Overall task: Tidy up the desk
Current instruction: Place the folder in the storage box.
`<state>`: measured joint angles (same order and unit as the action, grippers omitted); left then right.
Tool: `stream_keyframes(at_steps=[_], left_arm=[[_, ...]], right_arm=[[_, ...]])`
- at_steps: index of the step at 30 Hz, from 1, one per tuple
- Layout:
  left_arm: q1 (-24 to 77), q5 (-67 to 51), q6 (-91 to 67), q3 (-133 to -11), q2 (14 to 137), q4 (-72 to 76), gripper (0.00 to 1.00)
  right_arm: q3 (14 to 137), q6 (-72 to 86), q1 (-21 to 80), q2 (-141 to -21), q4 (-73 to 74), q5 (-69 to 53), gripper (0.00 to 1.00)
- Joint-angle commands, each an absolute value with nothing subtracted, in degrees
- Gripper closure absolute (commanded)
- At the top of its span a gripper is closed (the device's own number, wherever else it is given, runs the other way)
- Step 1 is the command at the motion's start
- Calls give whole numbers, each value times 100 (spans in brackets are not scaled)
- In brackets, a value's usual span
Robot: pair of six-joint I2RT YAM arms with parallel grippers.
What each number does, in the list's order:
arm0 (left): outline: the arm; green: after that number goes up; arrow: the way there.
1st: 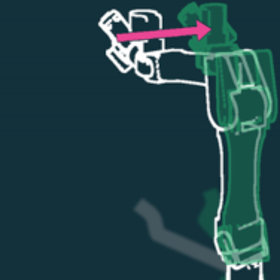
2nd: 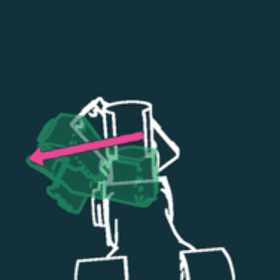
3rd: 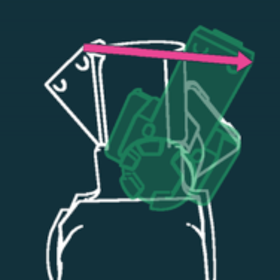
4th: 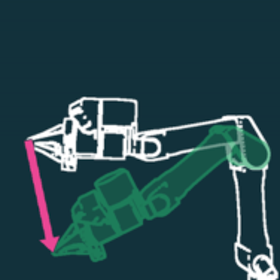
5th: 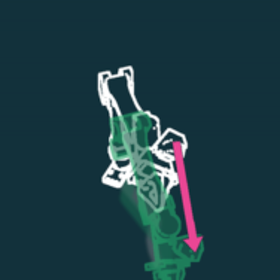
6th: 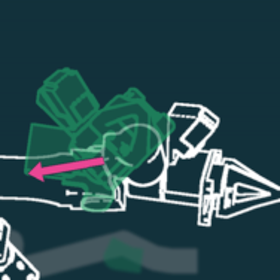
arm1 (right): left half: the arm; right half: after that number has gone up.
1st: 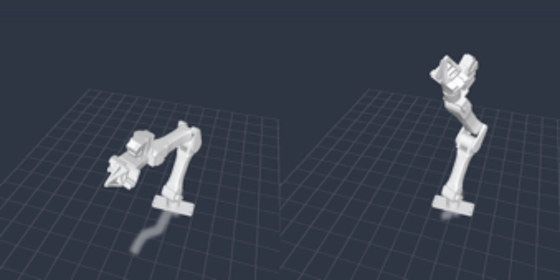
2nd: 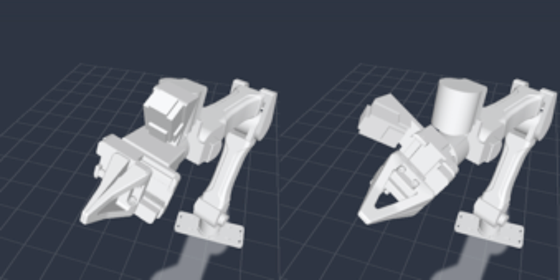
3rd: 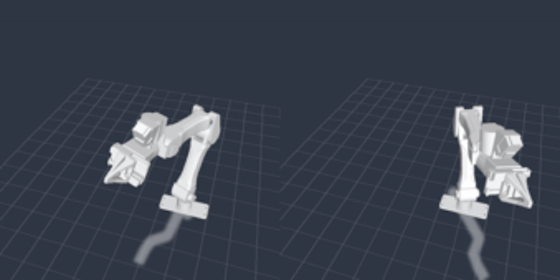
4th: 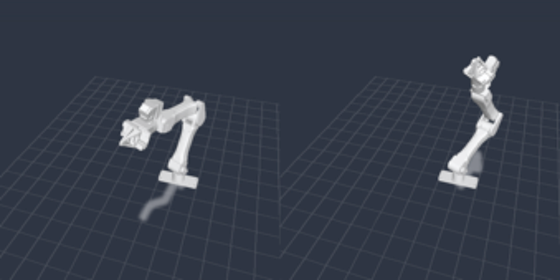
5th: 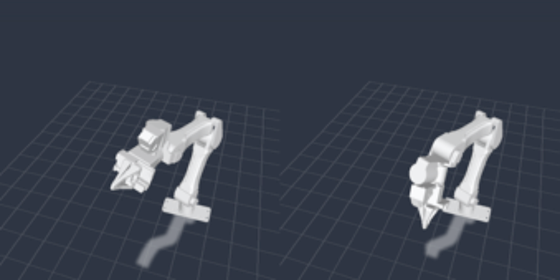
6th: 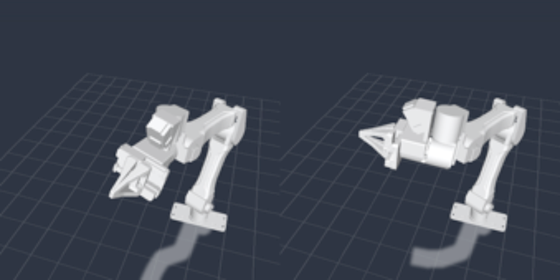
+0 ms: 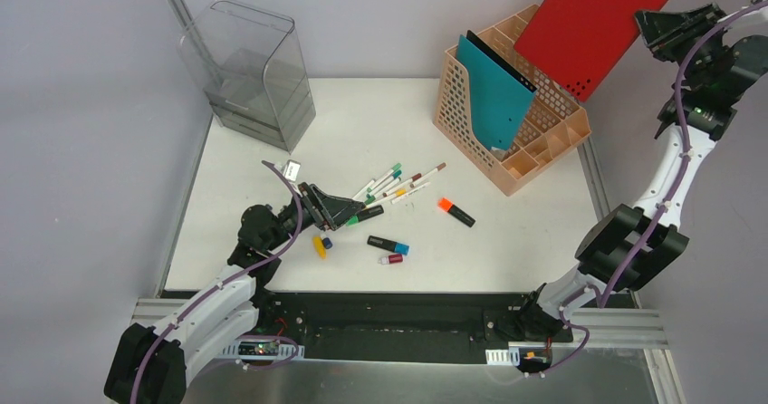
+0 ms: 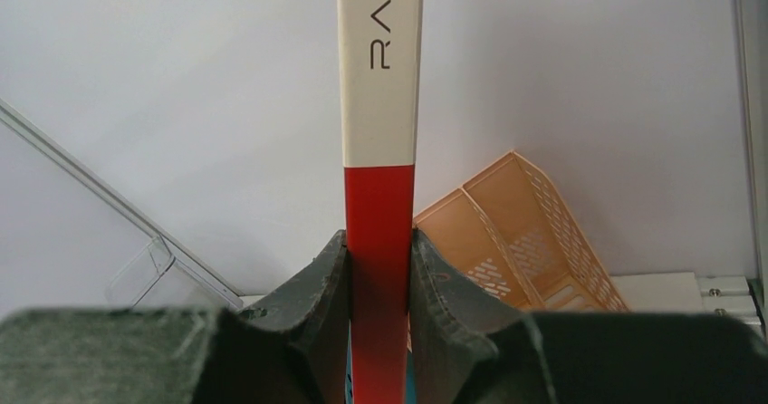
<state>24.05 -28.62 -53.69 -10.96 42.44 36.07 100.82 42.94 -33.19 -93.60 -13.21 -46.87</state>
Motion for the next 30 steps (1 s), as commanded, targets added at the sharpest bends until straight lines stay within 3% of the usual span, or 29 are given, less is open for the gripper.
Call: stream_keyframes(at_steps=[1,2,4,5,30], left_arm=[[2431,-2858,-5245,-1134,4241,3885,17],[2426,-2852,-5239,-1127,4249,3877,17],[2426,-2840,-5239,-1125,4262,3876,17],[2426,-2838,-5248,-1129,4273,3876,17],[2426,-2853,-5326,-1143,4441,4002,17]], right_arm=[[9947,4255,-3349,-9332,-1755,-4476,100],[9868,4255,-3342,-9328,-1825,-4476,100],[9734,2491,-3340,-9338,-1923,-4706,100],[9673,2361,-3340,-9342,-1964,-4751,100],[8009,2036,-2945,-9380,-3687,-5503,100]])
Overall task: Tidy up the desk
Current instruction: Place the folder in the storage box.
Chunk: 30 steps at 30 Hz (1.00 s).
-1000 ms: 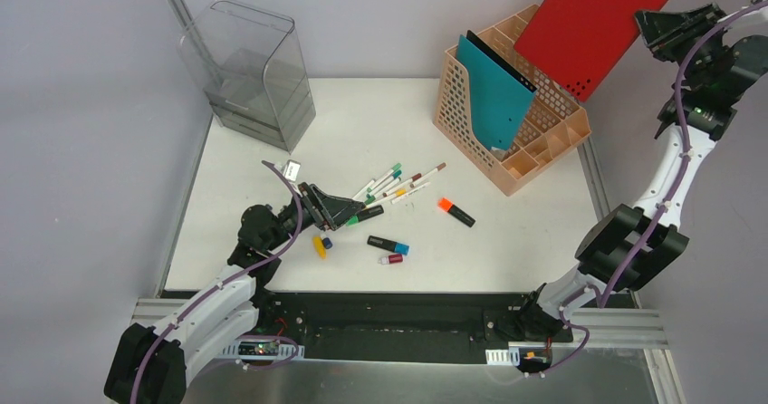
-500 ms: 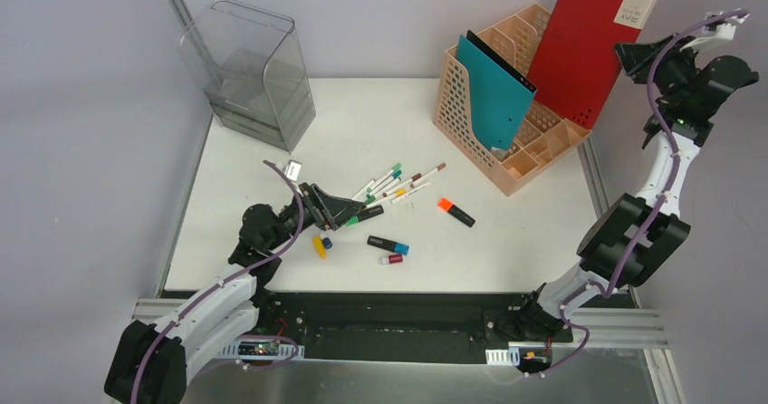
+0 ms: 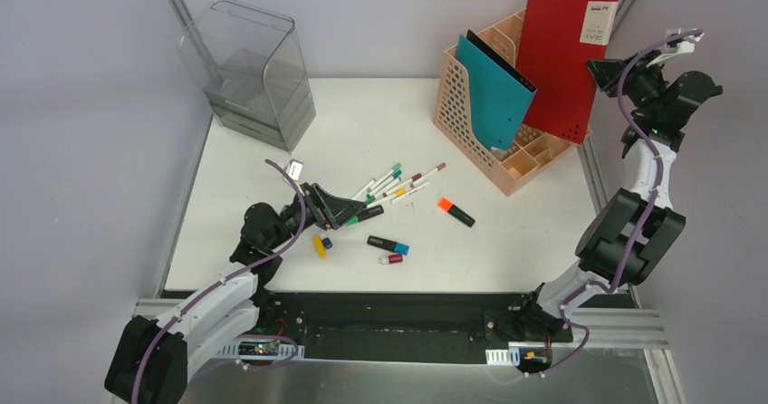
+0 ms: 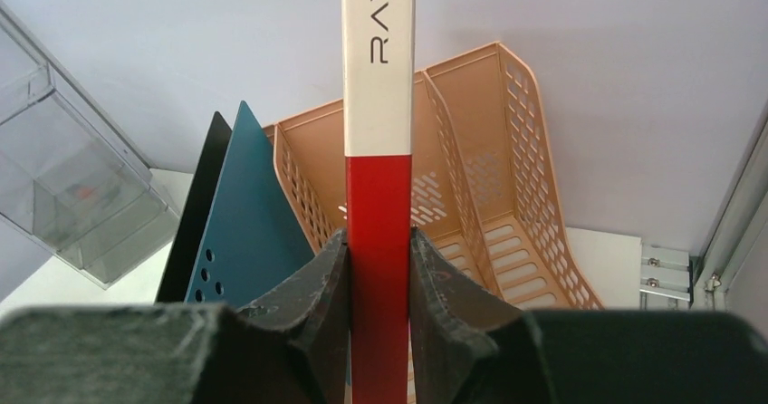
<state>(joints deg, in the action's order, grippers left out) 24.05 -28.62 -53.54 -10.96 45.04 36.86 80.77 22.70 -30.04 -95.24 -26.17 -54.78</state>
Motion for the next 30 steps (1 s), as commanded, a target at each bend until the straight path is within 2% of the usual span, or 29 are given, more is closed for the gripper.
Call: stream_keyframes(at_steps=[1,11,18,20,24,28,29,30], left_arm=[[2426,-2853,-5320,-1143,4432,3992,17],[2426,-2852,-5296,-1134,4423,3984,17],[2426,-2829,-5256,-1134,4388,3918,17],[2426,-2830,-5247,-1140,4422,3948,17],[2426,-2851,-5266,-1151,4517,4019,17],[2426,-2850,-5292,-1169,4601,4108,17],[2426,-2855,-5301,-1169,4616,4131,17],[2428,-2856,-5313,-1169,4640,4157,17]], right_arm=[[7969,2008,-2942,-9405,-3816,-5487,100],[7357,2865,-2927,-10033,-6363,-5997,100],[7088,2939,-2918,-10202,-6535,-6333,100],[7062,2682,-2918,-10132,-6180,-6397,93],[7270,1919,-2909,-9942,-4884,-6646,70],[7908,1376,-2886,-9852,-3075,-6807,59],[8104,1376,-2864,-9838,-2529,-6807,59],[8327,802,-2843,-9828,-1919,-6808,53]])
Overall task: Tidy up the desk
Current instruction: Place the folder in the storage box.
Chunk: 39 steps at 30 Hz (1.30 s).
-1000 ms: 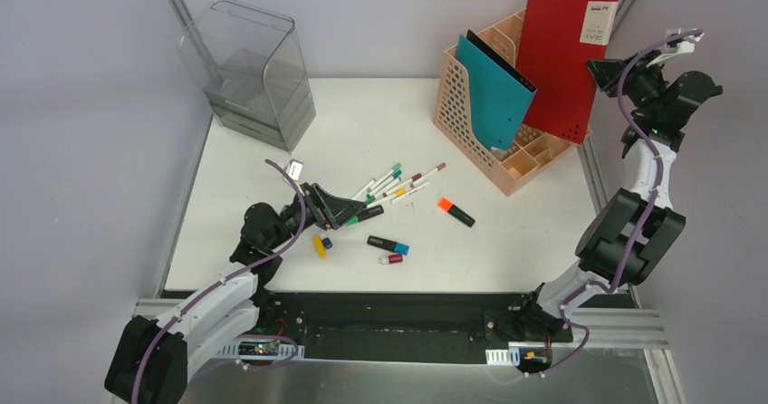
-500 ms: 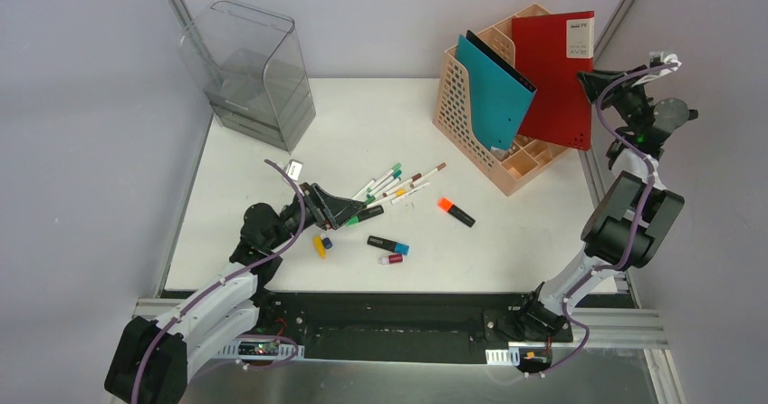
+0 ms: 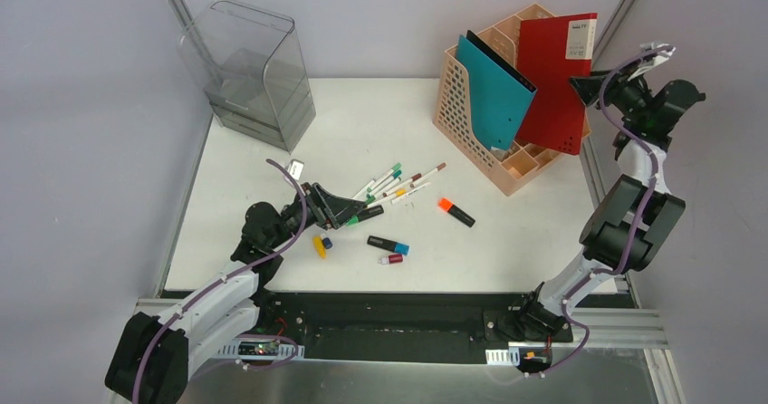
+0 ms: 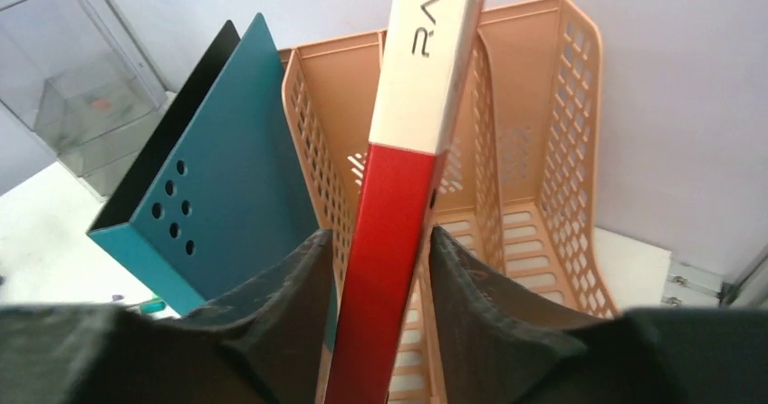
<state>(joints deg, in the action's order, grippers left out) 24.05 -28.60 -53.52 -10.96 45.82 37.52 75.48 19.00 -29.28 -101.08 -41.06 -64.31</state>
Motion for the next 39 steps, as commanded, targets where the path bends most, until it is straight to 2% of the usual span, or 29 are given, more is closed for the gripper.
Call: stream_keyframes(at_steps=[1,5,7,12,16,19,23,29,34,39], left_arm=[[2428,-2863,-5317,-1161,4661,4176,17],[2428,-2870,-5335,-1145,4693,4245,17],[2426,-2865,-5331,-1143,4685,4254,17],[2426,-2857,-5313,-1093,4697,4316,17],[2430,-2876,-5336,-1023,4728,4427,16],[2426,-2874,-5312,-1000,4707,4422,16],[2432,-2877,-5279,-976,4660,4391,16],[2426,-2874,-5246,-939,4457,4239,16],[2426,-2837,-5206,-906,4206,4015,16],[2427,-2818,-5169,-917,4150,3946,16]], right_arm=[[8621,238,-2810,-9842,-975,-6789,48],[10002,-1589,-2515,-10049,2242,-6215,39],[10677,-2085,-2351,-10298,3247,-5793,37],[12368,-2454,-2014,-10972,4952,-4995,34],[13328,-2479,-1789,-11427,5733,-4424,34],[13728,-2421,-1641,-11597,6007,-3973,43],[13849,-2239,-1478,-11630,6030,-3507,61],[13983,-1955,-1414,-11578,5995,-3123,100],[13362,-1869,-1657,-10975,5536,-3613,100],[12016,-1351,-2173,-10208,4109,-5306,100]])
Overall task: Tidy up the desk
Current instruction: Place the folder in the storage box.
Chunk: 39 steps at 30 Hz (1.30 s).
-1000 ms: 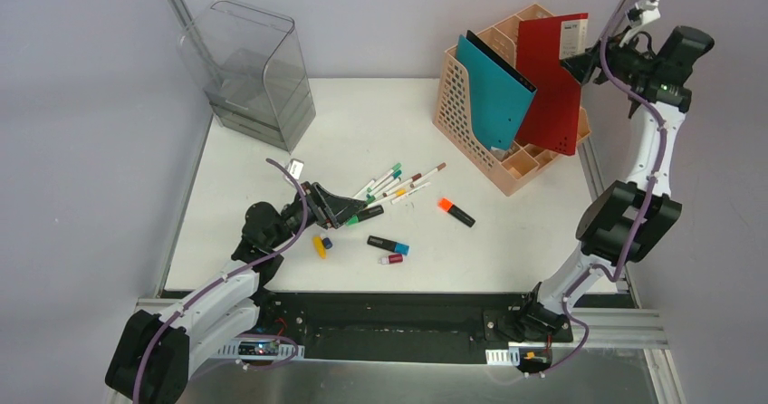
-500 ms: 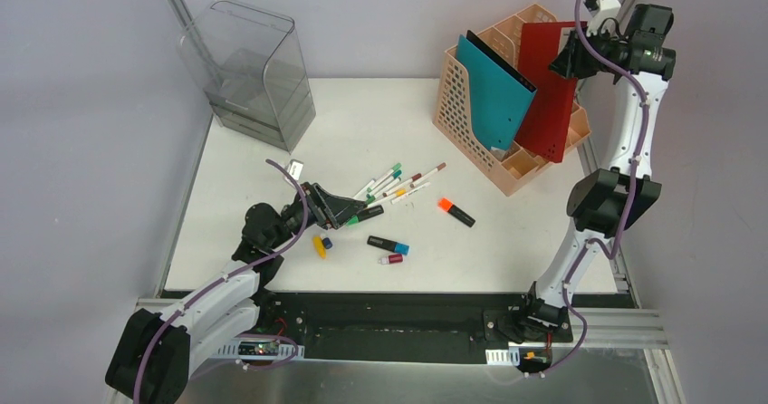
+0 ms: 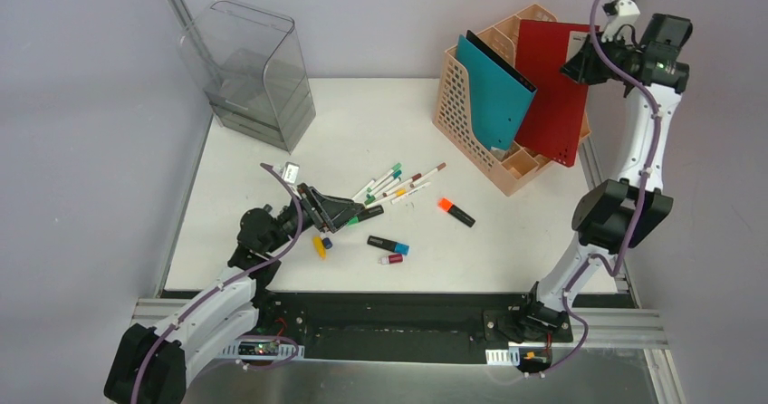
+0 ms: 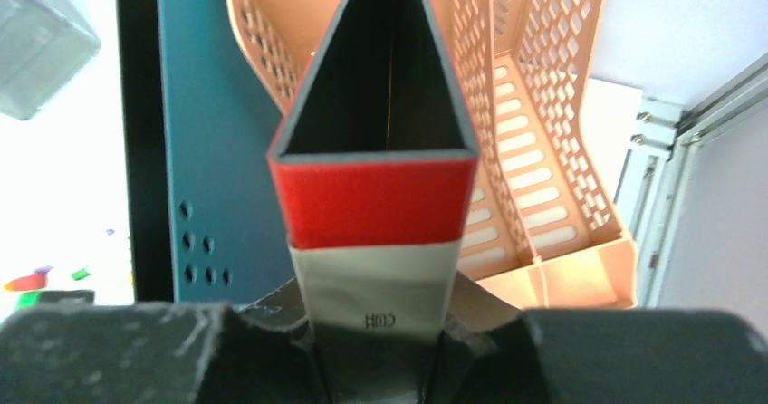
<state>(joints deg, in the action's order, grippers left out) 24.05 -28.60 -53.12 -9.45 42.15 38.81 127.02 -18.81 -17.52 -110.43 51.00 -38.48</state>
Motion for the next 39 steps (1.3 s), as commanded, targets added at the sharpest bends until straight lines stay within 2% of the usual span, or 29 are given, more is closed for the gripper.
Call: stream_keyframes(at_steps=[1,5,9,16,23,27,39], left_arm=[[2426,-2825,-5171,-931,4175,3964,16],[2426,-2871,-5224,-956,4274,4074,16],[2427,-2870,-5259,-958,4267,4071,16],[2426,-2846,-5266,-1008,4236,3982,16],[2426,-2842,-5257,-1070,4314,3973,16],[2426,-2839,-5259,-1064,4288,3937,16],[2426,-2822,-5228,-1103,4346,3929,16]], right_arm=[[11680,-1121,-2235,-10072,3634,-5521,100],[10423,-312,-2294,-9569,1451,-5933,100],[9702,457,-2294,-9475,-313,-5995,100],[9553,1107,-2294,-9917,-1806,-5950,100],[9106,2409,-2272,-10413,-4148,-6029,100],[8837,2718,-2268,-10603,-4809,-6017,100],[8386,2316,-2268,-10966,-5287,-5704,100]])
